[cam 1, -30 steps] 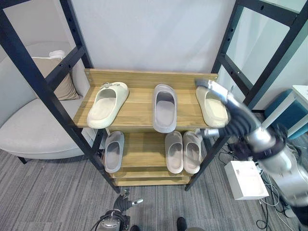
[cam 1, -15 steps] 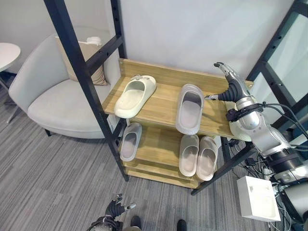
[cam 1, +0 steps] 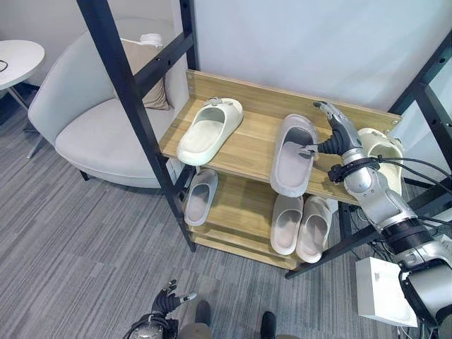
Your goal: Arrange the slippers neatly on the shoe rack.
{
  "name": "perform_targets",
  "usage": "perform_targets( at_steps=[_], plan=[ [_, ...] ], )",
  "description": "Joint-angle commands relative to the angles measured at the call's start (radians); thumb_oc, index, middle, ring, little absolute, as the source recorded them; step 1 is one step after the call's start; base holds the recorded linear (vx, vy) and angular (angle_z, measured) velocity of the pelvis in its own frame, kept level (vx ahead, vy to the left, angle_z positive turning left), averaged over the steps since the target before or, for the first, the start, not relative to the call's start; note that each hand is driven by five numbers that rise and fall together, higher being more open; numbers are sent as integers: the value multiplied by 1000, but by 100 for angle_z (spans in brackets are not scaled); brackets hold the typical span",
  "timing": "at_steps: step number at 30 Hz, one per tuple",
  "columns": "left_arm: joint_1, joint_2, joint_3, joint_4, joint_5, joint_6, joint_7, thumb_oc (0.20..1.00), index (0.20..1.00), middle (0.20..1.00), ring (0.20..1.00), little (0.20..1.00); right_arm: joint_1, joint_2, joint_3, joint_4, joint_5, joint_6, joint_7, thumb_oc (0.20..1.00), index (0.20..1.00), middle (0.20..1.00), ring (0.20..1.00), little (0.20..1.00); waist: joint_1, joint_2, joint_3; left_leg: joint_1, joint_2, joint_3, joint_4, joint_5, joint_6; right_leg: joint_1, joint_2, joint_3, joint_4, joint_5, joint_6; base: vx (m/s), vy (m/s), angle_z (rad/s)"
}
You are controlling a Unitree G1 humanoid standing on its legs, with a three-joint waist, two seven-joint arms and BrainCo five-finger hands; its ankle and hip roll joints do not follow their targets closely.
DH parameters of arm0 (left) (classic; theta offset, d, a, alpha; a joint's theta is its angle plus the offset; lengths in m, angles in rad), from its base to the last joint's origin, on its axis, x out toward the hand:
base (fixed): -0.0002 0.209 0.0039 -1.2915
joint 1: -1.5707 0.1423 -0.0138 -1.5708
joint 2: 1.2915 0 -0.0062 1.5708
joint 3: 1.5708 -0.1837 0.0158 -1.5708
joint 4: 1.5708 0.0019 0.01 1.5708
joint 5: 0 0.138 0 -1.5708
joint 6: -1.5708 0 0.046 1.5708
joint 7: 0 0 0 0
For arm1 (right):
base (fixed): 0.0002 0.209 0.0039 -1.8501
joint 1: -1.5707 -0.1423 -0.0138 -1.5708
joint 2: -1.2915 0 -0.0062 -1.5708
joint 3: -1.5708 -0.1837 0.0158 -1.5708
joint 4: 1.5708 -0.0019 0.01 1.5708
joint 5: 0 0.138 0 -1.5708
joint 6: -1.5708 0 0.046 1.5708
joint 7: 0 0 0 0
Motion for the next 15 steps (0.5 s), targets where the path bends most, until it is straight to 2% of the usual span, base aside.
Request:
perform_targets(
  at_steps=[1, 3, 6, 7, 8, 15],
  plan=[
    [-77, 29, -31, -16, -4, -50, 1, 1000, 1000, 1000, 1000, 1000, -163, -103, 65, 73, -65, 5, -29, 1000, 1000, 1000, 1000, 1000, 42, -23, 38, 30, 0, -62, 31, -111, -2, 65, -79, -60, 1, -46, 77, -44, -5, 3],
    [-80, 36, -32, -24, -13, -54, 1, 1000, 1000, 1000, 1000, 1000, -203, -117, 93, 141, -71, 15, -33, 1000, 1000, 1000, 1000, 1000, 48, -25, 46, 16, -1, -67, 37, -108, -4, 59, -78, -61, 1, -44, 76, -50, -4, 5],
    [-93, 41, -42, -23, -28, -57, 8, 1000, 1000, 1000, 1000, 1000, -265, -93, 123, 273, -30, 21, -43, 1000, 1000, 1000, 1000, 1000, 57, -25, 63, -11, -3, -77, 44, -101, -5, 44, -78, -68, 1, -38, 74, -70, 7, 11],
    [-96, 41, -42, -17, -31, -57, 10, 1000, 1000, 1000, 1000, 1000, -271, -81, 131, 297, -18, 19, -47, 489, 489, 489, 489, 489, 60, -23, 70, -21, -5, -84, 46, -98, -6, 38, -79, -73, 1, -36, 73, -47, 9, 15],
    [-97, 40, -42, -14, -33, -58, 11, 1000, 1000, 1000, 1000, 1000, -273, -75, 132, 299, -13, 17, -49, 200, 200, 200, 200, 200, 61, -22, 72, -28, -5, -87, 48, -97, -5, 34, -80, -76, 1, -35, 73, -38, 9, 9],
    [-116, 34, -50, 2, -36, -68, 22, 1000, 1000, 1000, 1000, 1000, -246, -43, 131, 252, 9, -5, -56, 200, 200, 200, 200, 200, 72, -11, 100, -71, -9, -108, 67, -91, -6, 15, -83, -91, 1, -32, 69, -33, 0, 3]
  ],
)
